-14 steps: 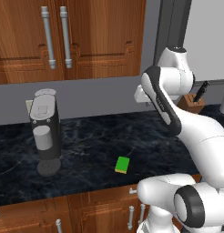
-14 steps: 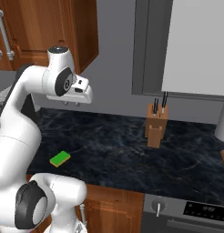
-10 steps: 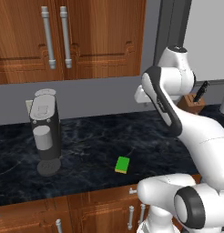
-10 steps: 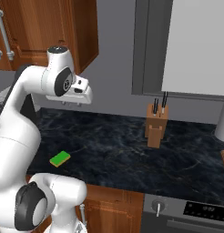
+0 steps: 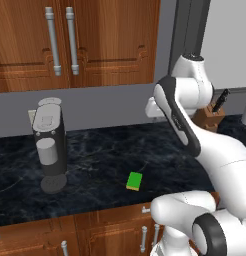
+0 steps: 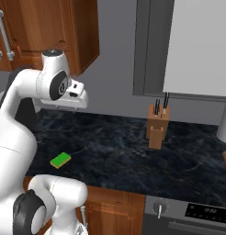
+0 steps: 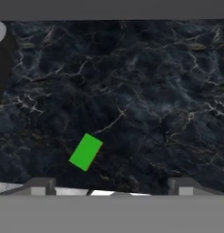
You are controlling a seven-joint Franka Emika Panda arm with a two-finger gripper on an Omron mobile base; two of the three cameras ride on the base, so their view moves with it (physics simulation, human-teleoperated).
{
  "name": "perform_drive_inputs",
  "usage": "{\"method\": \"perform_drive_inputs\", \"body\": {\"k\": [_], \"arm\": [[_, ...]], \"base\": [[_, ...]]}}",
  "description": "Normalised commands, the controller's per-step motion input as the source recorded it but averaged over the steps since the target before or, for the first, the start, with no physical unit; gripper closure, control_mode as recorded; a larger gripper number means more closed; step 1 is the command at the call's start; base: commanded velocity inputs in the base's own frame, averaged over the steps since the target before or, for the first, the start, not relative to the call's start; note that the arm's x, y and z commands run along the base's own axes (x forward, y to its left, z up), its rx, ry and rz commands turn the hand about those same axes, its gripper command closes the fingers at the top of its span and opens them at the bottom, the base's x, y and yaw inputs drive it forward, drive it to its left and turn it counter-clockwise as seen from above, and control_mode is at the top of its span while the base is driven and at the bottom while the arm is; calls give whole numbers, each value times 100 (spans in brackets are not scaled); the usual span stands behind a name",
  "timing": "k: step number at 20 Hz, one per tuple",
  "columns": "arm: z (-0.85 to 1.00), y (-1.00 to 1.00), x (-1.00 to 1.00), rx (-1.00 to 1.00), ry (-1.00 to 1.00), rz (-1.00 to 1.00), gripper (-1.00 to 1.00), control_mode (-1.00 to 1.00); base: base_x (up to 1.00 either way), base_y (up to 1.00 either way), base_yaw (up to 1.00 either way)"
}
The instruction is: Pick up the sponge from the counter and clean the cutting board by briefly scrubbing or pressing down on the cutting board. Once finished, release the sponge.
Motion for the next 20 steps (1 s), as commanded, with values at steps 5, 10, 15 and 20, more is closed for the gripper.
{"method": "perform_drive_inputs", "body": {"k": [5,10,15,20], "arm": [[-42,50,0,2,9,-4,-100,-100],[-54,27,-4,6,10,-10,-100,-100],[-51,15,0,0,14,-11,-100,-100],[-57,12,0,-1,21,-6,-100,-100]], "base": [[0,0,0],[0,0,0],[0,0,0],[0,0,0]]}}
